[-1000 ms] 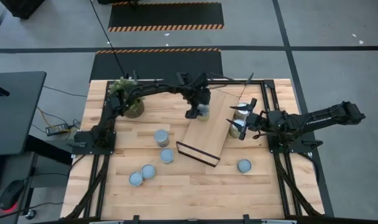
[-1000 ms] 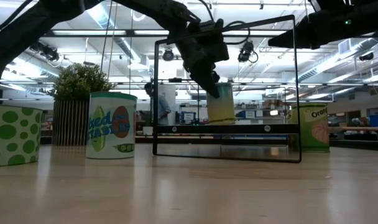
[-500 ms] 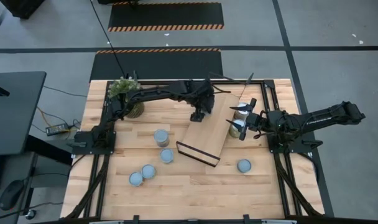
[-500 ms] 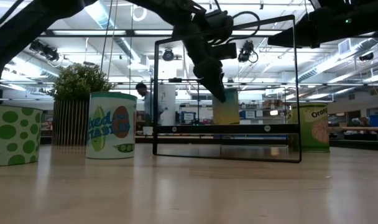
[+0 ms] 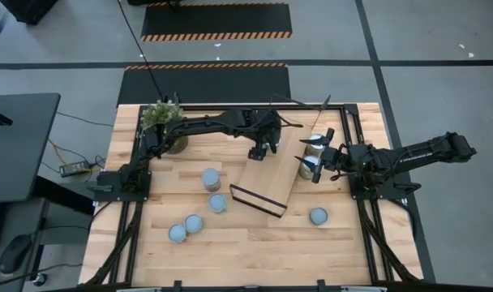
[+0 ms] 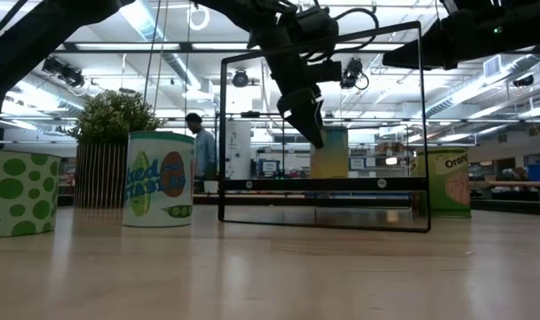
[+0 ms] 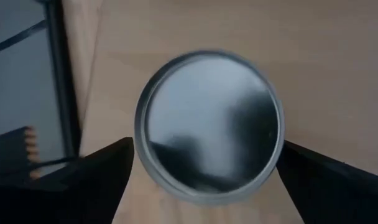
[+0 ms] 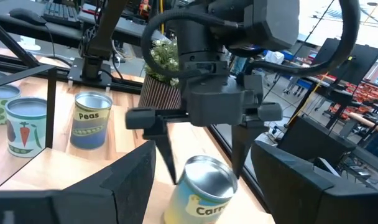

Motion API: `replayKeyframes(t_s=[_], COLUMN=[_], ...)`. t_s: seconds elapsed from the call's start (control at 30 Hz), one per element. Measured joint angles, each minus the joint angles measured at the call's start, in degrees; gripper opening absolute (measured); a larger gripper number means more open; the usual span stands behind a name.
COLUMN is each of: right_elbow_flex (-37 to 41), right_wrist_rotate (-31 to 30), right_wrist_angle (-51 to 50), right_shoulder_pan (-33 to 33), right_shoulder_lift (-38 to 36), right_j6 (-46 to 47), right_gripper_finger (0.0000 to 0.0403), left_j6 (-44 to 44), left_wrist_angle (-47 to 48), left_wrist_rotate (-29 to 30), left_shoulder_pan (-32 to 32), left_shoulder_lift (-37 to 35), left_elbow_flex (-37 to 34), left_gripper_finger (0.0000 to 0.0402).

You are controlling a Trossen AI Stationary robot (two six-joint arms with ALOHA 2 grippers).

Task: Pick and place cans onto a shelf
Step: Put the canned carrots on the shelf

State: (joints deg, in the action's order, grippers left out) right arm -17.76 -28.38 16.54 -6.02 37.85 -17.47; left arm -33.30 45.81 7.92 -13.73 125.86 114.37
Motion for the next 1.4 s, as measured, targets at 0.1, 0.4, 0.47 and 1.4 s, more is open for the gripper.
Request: replayKeyframes(t_s=[0.1,0.4,0.47,1.4], right_elbow_flex=[0.0,0.0,0.0,0.0], right_wrist_rotate=[0.0,0.0,0.0,0.0], right_wrist_angle=[0.0,-0.3,-0.5,-0.3], right_shoulder_pan=[0.0,0.0,0.0,0.0], right_shoulder_lift=[0.0,0.0,0.0,0.0], right_j6=[0.0,0.0,0.0,0.0], right_gripper_finger=[0.027,0.027,0.027,0.027], left_j6=[-1.8,1.4,1.4,-9.1], left_wrist_angle=[-0.1,-0.1,2.3,-13.7], left_wrist_rotate=[5.2,10.3,8.8,20.3], left_shoulder_pan=[0.0,-1.4,-1.0,0.7], left_shoulder_lift=[0.0,-0.1,-0.7,2.5], left_elbow_flex=[0.0,0.0,0.0,0.0], left_gripper_finger=[0.0391,0.0391,0.0391,0.0389])
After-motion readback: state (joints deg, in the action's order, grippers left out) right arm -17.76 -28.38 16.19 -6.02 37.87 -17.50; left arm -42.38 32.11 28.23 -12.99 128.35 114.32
